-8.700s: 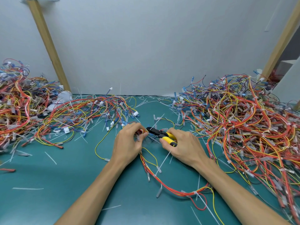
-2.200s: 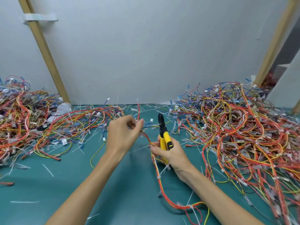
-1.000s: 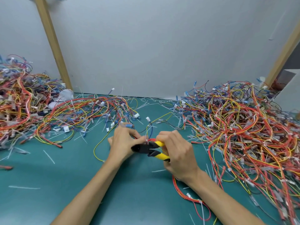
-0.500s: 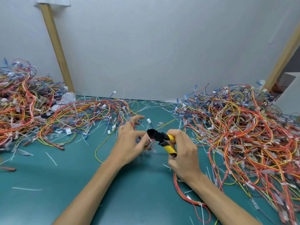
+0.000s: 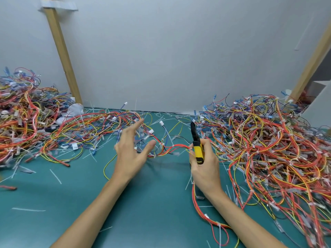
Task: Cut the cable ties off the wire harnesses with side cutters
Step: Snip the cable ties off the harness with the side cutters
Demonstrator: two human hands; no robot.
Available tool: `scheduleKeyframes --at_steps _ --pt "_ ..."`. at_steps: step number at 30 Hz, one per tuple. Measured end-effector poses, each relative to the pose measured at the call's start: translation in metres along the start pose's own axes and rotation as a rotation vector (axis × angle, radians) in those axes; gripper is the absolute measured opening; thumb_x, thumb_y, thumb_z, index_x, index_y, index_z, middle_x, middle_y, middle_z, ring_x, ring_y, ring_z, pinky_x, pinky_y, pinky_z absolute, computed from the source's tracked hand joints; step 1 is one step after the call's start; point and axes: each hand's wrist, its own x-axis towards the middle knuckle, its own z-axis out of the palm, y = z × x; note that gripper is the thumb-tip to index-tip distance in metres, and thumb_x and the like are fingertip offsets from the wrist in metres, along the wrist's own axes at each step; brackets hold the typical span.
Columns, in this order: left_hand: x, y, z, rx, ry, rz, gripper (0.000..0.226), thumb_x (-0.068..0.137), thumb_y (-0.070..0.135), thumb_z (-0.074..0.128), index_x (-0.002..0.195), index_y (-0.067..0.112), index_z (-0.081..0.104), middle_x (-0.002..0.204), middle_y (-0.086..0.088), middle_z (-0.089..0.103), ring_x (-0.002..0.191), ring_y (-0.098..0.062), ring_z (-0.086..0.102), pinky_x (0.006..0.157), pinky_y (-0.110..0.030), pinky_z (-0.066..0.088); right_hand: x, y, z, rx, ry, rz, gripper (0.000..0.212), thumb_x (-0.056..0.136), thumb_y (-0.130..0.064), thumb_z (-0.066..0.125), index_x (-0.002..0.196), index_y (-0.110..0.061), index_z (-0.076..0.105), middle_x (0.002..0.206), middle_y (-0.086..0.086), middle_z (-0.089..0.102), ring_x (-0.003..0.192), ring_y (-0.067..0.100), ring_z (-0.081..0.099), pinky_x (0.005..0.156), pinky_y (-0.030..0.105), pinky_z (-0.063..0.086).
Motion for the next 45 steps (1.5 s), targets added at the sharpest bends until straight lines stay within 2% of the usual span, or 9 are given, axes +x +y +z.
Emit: scheduleKeyframes --at_steps 4,7,14,21,25,30,36,39,45 --pt "-0.002 0.006 -0.002 0.231 0.258 0.313 0.057 0.076 0.031 0.081 0.12 0.021 0.046 0.119 -0.001 0.046 0.105 -0.028 0.051 0.089 -0.044 0.041 0.0 -0.002 0.001 0.055 -0.045 0.031 0.016 0.091 -0.009 0.064 0.1 -0.018 0.053 0.073 -0.002 0.057 0.061 0.02 0.051 0.056 0.039 0.046" --pt "-0.01 0.016 0.007 0.289 0.124 0.623 0.028 0.085 0.022 0.072 0.104 0.013 0.053 0.103 -0.003 0.057 0.095 -0.023 0.053 0.081 -0.039 0.045 0.0 -0.004 0.0 0.063 -0.05 0.023 0.016 0.091 -0.008 0.063 0.099 -0.018 0.053 0.074 -0.001 0.057 0.061 0.02 0.051 0.057 0.037 0.046" --pt "-0.02 0.001 0.024 0.3 -0.29 0.285 0.048 0.082 0.034 0.075 0.123 0.017 0.057 0.128 0.005 0.058 0.13 -0.013 0.044 0.107 -0.018 0.021 -0.002 -0.005 0.0 0.08 -0.071 0.008 0.017 0.092 -0.007 0.061 0.097 -0.019 0.051 0.071 -0.006 0.055 0.059 0.014 0.051 0.056 0.029 0.044" --pt "-0.011 -0.011 0.027 0.201 -0.381 0.173 0.007 0.091 0.026 0.064 0.097 0.028 0.066 0.089 0.022 0.056 0.097 -0.006 0.044 0.094 -0.033 0.027 -0.005 -0.007 0.001 -0.018 -0.1 -0.092 0.045 0.084 0.008 0.06 0.1 -0.031 0.045 0.073 -0.009 0.049 0.064 0.013 0.047 0.057 0.023 0.037" --pt "-0.011 -0.009 0.024 0.233 -0.484 0.124 0.016 0.096 0.029 0.057 0.093 0.041 0.068 0.088 0.017 0.053 0.097 -0.007 0.037 0.089 -0.032 0.02 -0.006 -0.009 0.001 -0.149 -0.098 -0.215 0.05 0.07 0.011 0.053 0.105 -0.025 0.048 0.079 -0.016 0.043 0.069 0.004 0.041 0.057 0.015 0.03" --pt "-0.007 -0.005 0.014 0.115 -0.625 0.063 0.006 0.087 0.043 0.059 0.085 0.038 0.063 0.108 0.02 0.052 0.11 -0.01 0.039 0.107 -0.039 0.023 -0.006 -0.004 0.002 -0.199 -0.131 -0.189 0.048 0.068 0.009 0.051 0.106 -0.02 0.048 0.083 -0.012 0.046 0.071 0.008 0.036 0.057 0.028 0.029" --pt "-0.012 -0.006 0.016 0.072 -0.633 0.052 0.041 0.089 0.054 0.039 0.09 0.023 0.065 0.085 0.002 0.064 0.089 -0.001 0.049 0.097 -0.032 0.028 0.0 0.004 0.003 -0.103 -0.157 0.014 0.029 0.087 0.0 0.06 0.103 -0.021 0.048 0.079 -0.009 0.056 0.071 0.02 0.048 0.062 0.033 0.036" --pt "-0.014 -0.012 0.021 0.147 -0.547 0.088 0.039 0.09 0.057 0.037 0.083 0.025 0.058 0.077 0.007 0.057 0.096 0.008 0.04 0.095 -0.019 0.019 0.001 0.005 0.004 -0.093 -0.179 0.049 0.025 0.09 -0.005 0.062 0.103 -0.021 0.048 0.079 -0.006 0.058 0.071 0.02 0.052 0.063 0.034 0.04" --pt "-0.013 -0.021 0.017 0.383 -0.463 0.236 0.023 0.096 0.047 0.04 0.082 0.03 0.046 0.075 0.014 0.05 0.09 -0.008 0.042 0.089 -0.031 0.02 0.001 0.006 0.003 -0.16 -0.219 0.07 0.026 0.087 -0.012 0.067 0.098 -0.026 0.047 0.075 -0.008 0.052 0.071 0.006 0.049 0.057 0.014 0.034"
